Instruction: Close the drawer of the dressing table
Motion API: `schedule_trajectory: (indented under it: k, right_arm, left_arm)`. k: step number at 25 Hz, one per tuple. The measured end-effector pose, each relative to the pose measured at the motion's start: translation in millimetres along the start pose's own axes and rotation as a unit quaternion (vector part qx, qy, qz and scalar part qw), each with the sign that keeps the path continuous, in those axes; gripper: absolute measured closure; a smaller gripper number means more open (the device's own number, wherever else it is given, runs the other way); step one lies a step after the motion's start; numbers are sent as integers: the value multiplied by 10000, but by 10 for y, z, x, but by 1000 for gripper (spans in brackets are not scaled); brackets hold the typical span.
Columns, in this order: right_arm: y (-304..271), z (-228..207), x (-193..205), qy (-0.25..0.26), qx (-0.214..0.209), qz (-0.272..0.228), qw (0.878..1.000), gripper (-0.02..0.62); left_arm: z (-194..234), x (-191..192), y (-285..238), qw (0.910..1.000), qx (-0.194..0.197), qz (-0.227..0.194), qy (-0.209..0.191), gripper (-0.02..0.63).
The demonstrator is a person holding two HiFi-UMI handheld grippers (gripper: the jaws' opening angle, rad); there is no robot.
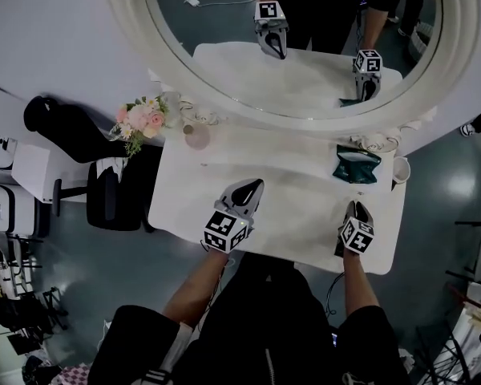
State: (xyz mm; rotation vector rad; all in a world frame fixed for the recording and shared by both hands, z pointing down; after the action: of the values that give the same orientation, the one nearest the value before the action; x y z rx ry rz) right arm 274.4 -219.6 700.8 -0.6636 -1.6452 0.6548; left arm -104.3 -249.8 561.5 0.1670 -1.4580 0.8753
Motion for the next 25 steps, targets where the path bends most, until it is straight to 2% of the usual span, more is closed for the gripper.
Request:
schedule_trajectory:
  k: [5,12,19,25]
  right_arm:
    - [255,232,43,370,-208,-154,9990,591]
    - [549,794,-273,1285,-765,-744,9859,592]
    - [937,1381,-822,1713,-1273,-1580,9641,594]
    - [1269,1636,-1226,1766,-1577,-2192,9465,594]
  left_arm:
    - [31,-93,81,9998,15,-171,-87,601]
    - [118,-192,209,9992,-6,-320,-220,601]
    - [223,-345,317,9978,-101,-574,-321,601]
    - [306,-520,417,9957,-171,-781,-466,601]
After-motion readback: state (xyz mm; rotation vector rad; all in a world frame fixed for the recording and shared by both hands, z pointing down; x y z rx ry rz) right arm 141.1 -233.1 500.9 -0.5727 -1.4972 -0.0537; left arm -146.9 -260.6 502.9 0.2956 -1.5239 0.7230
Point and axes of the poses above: the fingertips, and each gripper's own axes: y backward along the fingers, z to its left, x out of its underside, the point moved 9 cm from there along y, backward along the fingers, and after that the axes turned 5 degrees about z, right-handed, at the moved point
